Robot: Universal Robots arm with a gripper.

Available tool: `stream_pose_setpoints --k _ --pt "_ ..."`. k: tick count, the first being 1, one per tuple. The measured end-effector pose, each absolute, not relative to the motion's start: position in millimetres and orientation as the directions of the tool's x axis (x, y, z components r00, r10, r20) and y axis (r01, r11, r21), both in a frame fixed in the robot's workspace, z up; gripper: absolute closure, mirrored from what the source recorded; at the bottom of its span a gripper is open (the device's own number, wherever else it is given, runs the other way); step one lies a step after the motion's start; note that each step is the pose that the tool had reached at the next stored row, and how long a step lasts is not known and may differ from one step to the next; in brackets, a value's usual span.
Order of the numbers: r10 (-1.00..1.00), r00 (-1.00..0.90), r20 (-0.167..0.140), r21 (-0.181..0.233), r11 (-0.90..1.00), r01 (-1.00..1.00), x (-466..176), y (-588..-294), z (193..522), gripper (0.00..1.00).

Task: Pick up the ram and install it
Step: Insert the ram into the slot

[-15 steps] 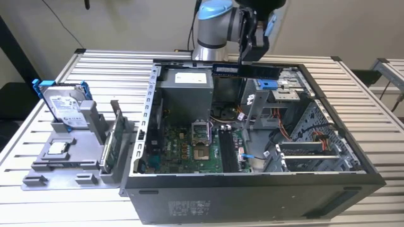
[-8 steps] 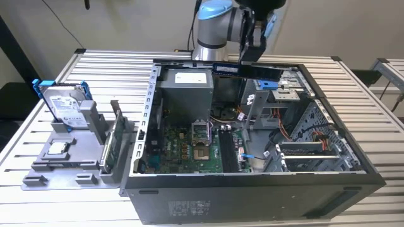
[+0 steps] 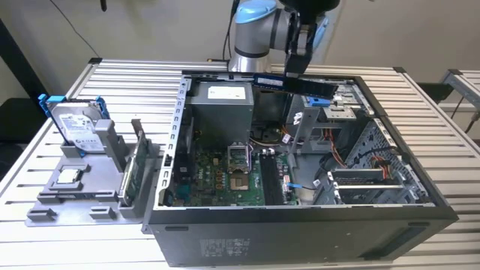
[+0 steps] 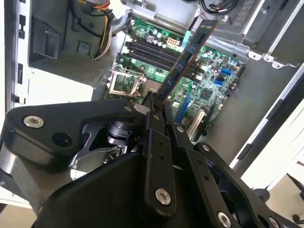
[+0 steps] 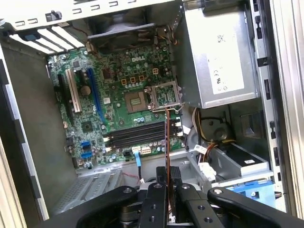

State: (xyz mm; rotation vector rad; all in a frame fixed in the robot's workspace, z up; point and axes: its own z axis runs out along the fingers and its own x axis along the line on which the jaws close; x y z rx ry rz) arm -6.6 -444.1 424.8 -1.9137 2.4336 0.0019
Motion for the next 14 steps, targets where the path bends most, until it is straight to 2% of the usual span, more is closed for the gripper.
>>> stream_pose_setpoints --k 14 --pt "-0.920 -0.391 -0.034 -0.028 0.392 -0.919 -6.6 -444.1 424.9 0.86"
